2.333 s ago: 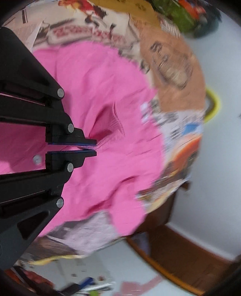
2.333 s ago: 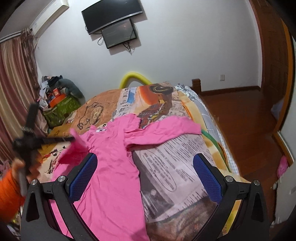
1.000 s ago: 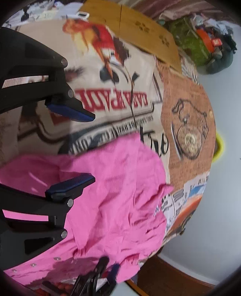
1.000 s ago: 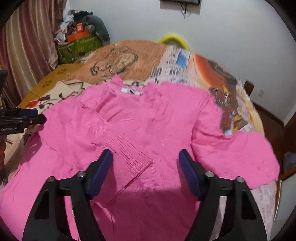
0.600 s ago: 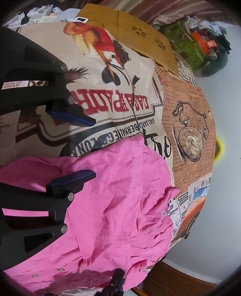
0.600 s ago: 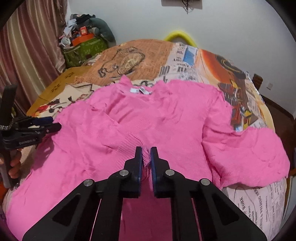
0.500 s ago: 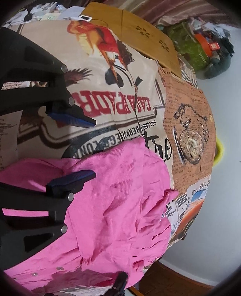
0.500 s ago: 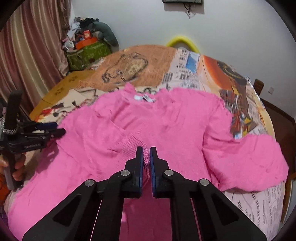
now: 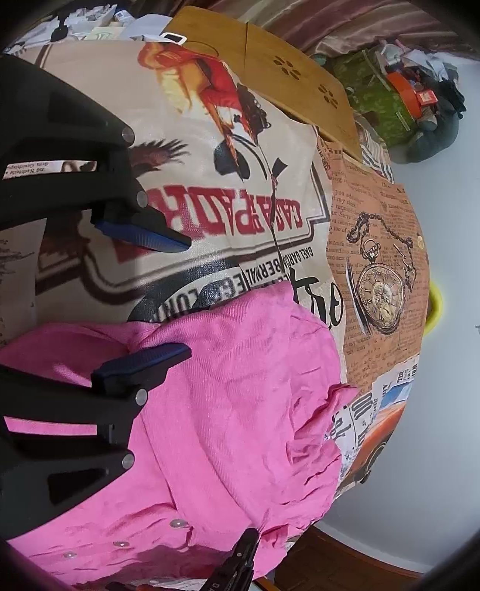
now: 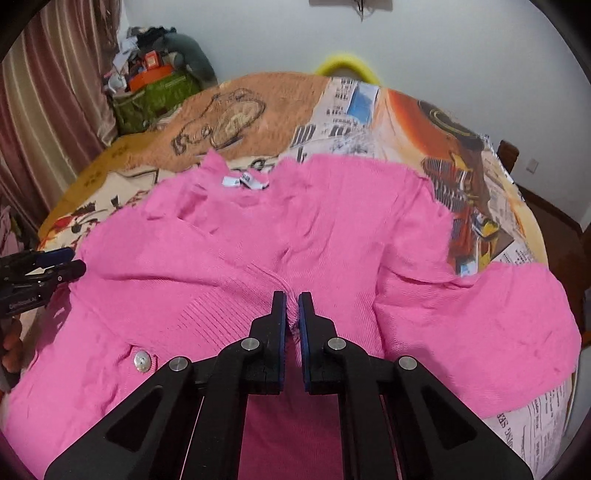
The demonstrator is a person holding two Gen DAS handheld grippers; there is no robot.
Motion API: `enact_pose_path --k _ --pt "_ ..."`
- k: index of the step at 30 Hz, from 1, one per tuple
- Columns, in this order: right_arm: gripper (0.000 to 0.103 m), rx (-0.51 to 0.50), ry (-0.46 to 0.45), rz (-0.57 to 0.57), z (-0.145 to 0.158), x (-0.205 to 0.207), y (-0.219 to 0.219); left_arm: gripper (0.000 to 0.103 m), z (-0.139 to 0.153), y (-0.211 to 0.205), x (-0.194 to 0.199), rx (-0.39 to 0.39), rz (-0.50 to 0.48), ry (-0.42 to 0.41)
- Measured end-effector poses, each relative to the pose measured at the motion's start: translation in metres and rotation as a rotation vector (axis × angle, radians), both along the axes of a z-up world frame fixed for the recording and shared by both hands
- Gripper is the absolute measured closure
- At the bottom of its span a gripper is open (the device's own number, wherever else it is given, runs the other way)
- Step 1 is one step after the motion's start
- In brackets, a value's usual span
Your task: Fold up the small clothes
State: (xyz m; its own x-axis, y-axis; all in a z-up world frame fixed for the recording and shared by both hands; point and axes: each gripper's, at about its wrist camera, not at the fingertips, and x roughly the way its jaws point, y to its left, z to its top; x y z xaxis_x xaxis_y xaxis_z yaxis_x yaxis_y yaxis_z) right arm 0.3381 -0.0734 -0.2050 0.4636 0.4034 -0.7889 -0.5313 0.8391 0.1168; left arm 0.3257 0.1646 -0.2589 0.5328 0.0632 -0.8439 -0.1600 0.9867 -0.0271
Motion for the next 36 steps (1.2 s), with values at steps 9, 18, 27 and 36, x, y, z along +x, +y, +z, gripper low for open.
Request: enact_pose_path --k 9,18,27,36 --pt "0.065 -0.001 -0.073 -0.013 0.037 0.007 -0.024 0.051 0.011 0.019 0.040 -0.080 0.019 0.032" --pt "0.061 -0.057 -0.011 -0.146 0.031 0.074 -0.054 0.065 -0.008 0.010 0.087 -0.165 -0.023 0.139" --pt "0.088 -0.129 0.006 -0.128 0.003 0.101 -0.025 0.095 -0.003 -0.003 0.090 0.011 0.024 0.095" --pt "0.094 -0.137 -0.019 -0.159 -0.001 0.098 -0.030 0.093 -0.009 0.027 0.086 0.048 0.099 0.123"
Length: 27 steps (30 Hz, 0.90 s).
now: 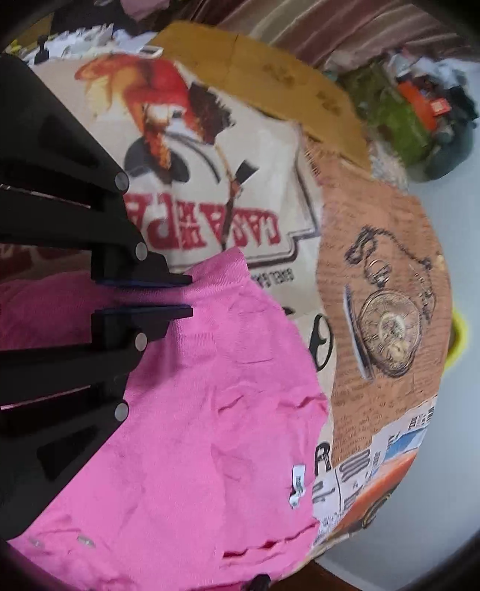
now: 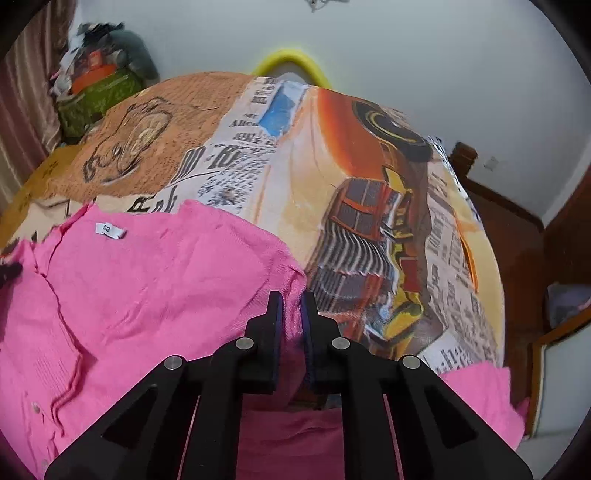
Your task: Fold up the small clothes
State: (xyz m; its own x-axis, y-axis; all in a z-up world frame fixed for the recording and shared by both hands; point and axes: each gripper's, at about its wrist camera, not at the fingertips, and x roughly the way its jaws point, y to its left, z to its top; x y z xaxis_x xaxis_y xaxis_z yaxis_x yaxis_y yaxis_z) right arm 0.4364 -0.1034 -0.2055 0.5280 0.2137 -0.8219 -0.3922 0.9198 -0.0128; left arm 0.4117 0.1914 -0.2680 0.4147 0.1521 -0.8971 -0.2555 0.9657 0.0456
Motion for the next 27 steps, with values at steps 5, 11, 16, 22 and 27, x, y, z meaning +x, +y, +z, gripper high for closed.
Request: enact_pose_path --k 5,11,16,22,27 --pt "0.091 0.012 -0.032 0.029 0.023 -0.023 -0.007 0.073 0.023 0.003 -0.012 -0.058 0.037 -0.056" --pt "0.061 0.102 -0.109 0.040 0.060 -0.071 -0.043 0.059 0.057 -0.034 -0.030 0.038 -0.059 -0.113" --pt "0.060 0.110 -0.116 -0.005 0.068 -0.099 -0.083 0.037 0.073 -0.085 -0.045 0.089 -0.203 -0.148" --pt "0.047 0.156 -0.096 -0.124 0.056 -0.125 -0.140 0.034 0.064 -0.128 -0.049 0.040 -0.258 -0.133" --pt "0.047 0.177 -0.028 -0.232 0.032 -0.125 -0.181 0.033 0.043 -0.145 -0.033 0.035 -0.256 -0.092"
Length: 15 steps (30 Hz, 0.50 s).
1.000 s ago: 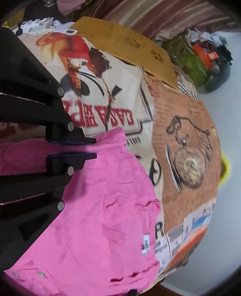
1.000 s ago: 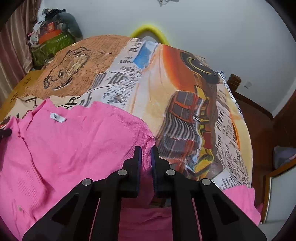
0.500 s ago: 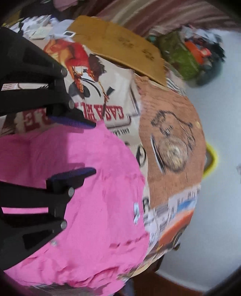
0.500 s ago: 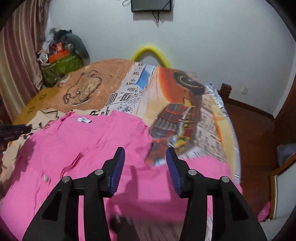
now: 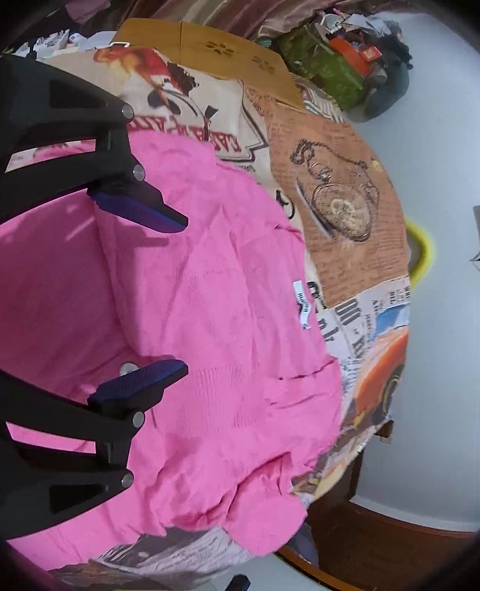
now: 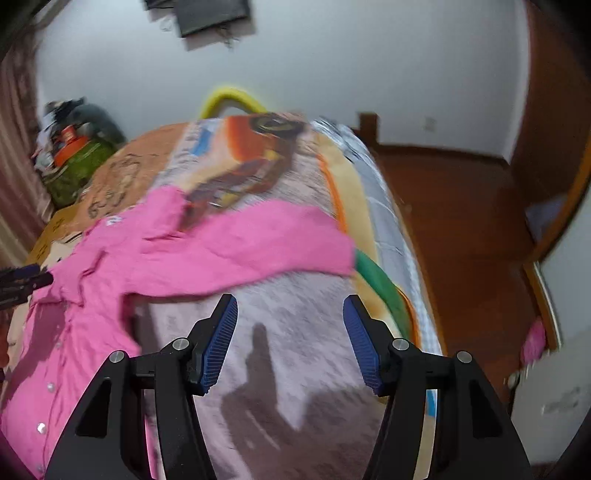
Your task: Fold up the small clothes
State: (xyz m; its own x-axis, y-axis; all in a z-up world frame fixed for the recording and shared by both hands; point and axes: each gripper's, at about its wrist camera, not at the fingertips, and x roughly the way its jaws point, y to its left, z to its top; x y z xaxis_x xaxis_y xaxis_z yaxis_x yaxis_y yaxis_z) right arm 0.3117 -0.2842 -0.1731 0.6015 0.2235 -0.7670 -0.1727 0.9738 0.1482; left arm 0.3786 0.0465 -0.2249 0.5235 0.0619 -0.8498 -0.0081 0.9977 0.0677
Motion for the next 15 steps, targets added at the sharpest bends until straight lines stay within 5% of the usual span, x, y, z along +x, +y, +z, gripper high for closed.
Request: enact_pose_path --k 15 --pt "0.048 0.179 0.089 -0.093 -0.035 0.064 -0.035 0.024 -0.024 -0.001 0.012 -0.016 0.023 0.039"
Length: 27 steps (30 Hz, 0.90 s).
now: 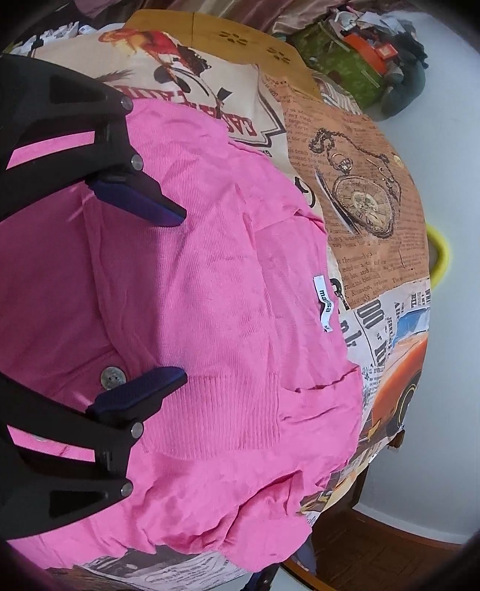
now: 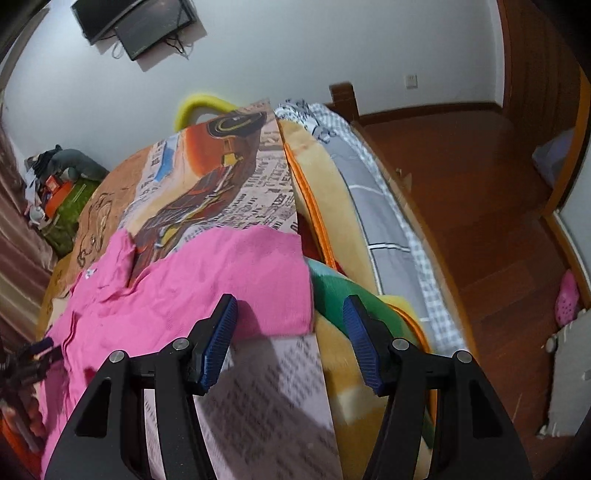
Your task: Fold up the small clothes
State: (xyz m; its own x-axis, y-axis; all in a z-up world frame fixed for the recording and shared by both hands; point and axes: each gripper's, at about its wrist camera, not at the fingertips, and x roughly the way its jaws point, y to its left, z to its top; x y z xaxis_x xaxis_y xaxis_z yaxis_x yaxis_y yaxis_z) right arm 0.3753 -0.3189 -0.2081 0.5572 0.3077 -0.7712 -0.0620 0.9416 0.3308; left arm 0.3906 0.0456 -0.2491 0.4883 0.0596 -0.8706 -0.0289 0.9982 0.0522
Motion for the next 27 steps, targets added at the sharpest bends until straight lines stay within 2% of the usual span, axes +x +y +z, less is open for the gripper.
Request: enact_pose_path --k 1,3,8,11,19,22,27 --pt "0.050 0.012 0.007 -0.003 -0.002 0.002 0.000 0.024 0.001 -0.001 -0.001 0.008 -0.003 -0.001" --pt "0.068 0.046 0.023 0.011 -0.005 0.005 0.000 0.024 0.004 -0.005 -0.004 0.037 -0.018 -0.008" --pt "0.084 -0.032 0.014 0.023 0.000 0.003 0.008 0.024 0.015 -0.011 -0.014 0.096 -0.059 -0.034" --pt "0.091 -0.064 -0.014 0.024 0.012 -0.002 0.011 0.024 0.027 -0.006 -0.023 0.090 -0.052 -0.053" --pt "0.093 -0.101 -0.100 0.025 0.060 -0.014 0.020 0.024 0.053 0.014 -0.050 0.081 -0.024 -0.114" --pt "0.093 -0.144 -0.125 0.006 0.066 -0.014 0.024 0.024 0.054 0.022 -0.058 0.080 -0.016 -0.116" --pt "0.093 -0.113 -0.114 0.030 0.061 -0.020 0.030 0.024 0.051 0.031 -0.065 0.068 -0.002 -0.106"
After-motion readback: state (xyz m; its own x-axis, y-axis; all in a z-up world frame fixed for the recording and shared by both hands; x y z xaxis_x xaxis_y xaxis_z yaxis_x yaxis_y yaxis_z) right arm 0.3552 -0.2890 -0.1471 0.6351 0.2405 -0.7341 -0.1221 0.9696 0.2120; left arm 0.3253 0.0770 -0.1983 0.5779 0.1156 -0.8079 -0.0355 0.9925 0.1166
